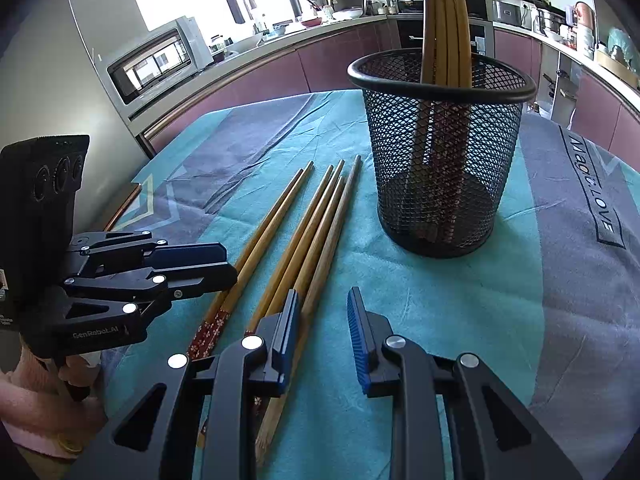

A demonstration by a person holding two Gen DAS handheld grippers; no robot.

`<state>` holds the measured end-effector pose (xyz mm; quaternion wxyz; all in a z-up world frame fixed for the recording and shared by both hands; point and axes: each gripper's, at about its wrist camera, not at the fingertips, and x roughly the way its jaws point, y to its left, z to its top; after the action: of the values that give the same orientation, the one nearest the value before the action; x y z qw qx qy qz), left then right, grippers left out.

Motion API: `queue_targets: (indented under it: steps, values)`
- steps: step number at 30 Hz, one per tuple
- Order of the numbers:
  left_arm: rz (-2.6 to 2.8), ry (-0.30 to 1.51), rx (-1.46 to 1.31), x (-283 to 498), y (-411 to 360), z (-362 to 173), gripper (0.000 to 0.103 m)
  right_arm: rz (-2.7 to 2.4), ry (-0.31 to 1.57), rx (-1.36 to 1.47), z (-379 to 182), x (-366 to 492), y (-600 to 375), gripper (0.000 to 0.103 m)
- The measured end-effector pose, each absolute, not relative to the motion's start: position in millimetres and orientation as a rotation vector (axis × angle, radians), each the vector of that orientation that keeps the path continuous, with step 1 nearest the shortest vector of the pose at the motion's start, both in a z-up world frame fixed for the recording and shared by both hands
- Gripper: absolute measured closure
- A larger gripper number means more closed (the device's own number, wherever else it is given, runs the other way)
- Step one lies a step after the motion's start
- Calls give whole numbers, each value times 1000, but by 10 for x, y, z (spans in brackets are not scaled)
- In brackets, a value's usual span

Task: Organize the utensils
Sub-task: 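Move both grippers back down to the remaining chopsticks, then grasp a chopstick with the left gripper while the right grasps another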

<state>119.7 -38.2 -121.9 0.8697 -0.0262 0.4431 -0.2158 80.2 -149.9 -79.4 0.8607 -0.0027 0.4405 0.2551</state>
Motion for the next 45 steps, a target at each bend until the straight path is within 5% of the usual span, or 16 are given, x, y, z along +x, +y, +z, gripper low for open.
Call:
queue_targets:
  steps: [13,23,31,45]
  values:
    - [-382,936,3,1330,-418,-1210,76,491,900,-99,-795,865,-1356,80]
    - [-316,927,38,1435,-508,-1213,87,474,890,-128,-803,1080,-1223,80]
    - [-295,927,23,1479,-525,-1220,90,463,898,-74,-806,1149,-1280,94]
    - [-276,920,-60,1438,-393,-1172,95,493,903,11,-751,1098,-1428,98]
